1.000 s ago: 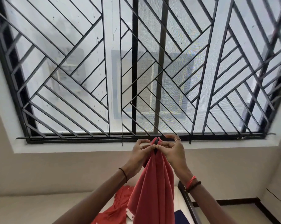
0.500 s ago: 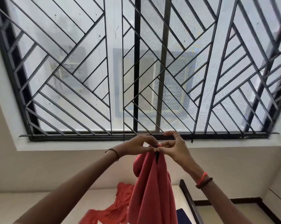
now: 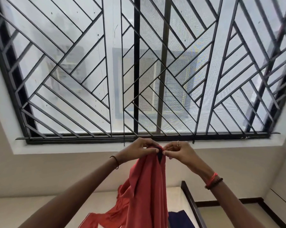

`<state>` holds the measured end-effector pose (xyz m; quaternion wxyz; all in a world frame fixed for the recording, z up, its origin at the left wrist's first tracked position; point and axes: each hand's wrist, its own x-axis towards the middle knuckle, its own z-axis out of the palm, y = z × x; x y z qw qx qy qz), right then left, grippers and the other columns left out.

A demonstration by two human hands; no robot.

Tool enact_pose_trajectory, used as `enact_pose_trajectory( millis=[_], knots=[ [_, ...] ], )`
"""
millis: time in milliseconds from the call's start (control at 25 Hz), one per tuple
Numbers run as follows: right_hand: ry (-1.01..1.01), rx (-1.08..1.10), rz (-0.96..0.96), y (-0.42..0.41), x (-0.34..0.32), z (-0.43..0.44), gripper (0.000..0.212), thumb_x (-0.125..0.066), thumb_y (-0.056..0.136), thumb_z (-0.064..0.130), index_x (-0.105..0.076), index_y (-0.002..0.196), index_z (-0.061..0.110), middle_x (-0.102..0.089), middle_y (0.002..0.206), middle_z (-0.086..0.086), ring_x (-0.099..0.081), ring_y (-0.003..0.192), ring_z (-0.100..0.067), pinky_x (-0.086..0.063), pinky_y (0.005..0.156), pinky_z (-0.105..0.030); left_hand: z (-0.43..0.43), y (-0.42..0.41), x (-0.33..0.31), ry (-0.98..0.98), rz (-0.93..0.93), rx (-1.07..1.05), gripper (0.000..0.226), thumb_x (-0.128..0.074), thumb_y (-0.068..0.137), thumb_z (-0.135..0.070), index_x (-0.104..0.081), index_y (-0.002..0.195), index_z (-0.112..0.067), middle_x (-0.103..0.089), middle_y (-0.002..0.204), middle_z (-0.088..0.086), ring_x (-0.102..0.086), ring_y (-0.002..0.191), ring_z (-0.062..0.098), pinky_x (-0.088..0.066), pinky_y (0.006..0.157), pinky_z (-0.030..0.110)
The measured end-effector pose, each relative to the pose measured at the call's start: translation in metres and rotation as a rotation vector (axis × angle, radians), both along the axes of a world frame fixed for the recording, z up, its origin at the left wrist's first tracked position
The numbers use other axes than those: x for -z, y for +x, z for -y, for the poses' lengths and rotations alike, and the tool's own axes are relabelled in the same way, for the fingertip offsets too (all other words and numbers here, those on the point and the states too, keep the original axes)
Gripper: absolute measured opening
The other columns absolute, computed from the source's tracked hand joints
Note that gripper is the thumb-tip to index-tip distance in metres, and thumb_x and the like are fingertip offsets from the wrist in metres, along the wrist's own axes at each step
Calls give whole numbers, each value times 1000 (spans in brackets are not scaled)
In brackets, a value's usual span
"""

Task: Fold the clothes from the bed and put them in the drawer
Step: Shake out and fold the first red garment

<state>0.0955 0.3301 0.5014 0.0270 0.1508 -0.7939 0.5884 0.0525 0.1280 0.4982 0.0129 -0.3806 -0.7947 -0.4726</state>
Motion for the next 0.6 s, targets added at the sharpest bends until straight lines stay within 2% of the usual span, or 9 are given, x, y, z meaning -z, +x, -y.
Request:
enact_pose_trajectory(
  millis=[120,320,400,520,600],
  knots=[
    [31,126,-63,-4,4,8,18,-66,77,-4,-66,71,13,-57,65,-6,-47,61,-12,-36,55,-19,-1,2,-1,33,114,19,22,-62,89,-2,-65,110,4,-67,101,4,-60,95,0,-45,87,14],
    [108,205,-127,-8,8,12,26,-69,76,1,-61,61,20,-54,53,7,-43,46,2,-35,51,-16,-2,5,3,65,248,30,22,-64,88,-5,-65,109,2,-68,101,7,-59,97,8,-46,88,17],
    [-12,141,-43,-8,9,11,24,-68,79,1,-63,62,17,-57,54,7,-46,49,3,-36,54,-14,-4,5,5,67,276,25,19,-66,87,-6,-67,105,0,-69,96,3,-59,93,7,-46,85,18],
    [-278,-21,163,-8,9,9,8,-62,74,11,-62,66,9,-58,54,5,-50,56,-4,-39,58,-16,-9,6,1,64,280,7,16,-67,85,-1,-67,101,-4,-69,84,-9,-60,81,-2,-45,77,11],
    [-311,-82,233,-7,9,5,5,-63,74,8,-61,71,5,-59,55,5,-53,56,-4,-41,57,-12,-11,5,-1,60,272,-7,18,-67,85,-1,-66,102,-3,-68,86,-4,-59,82,0,-45,77,11]
  ],
)
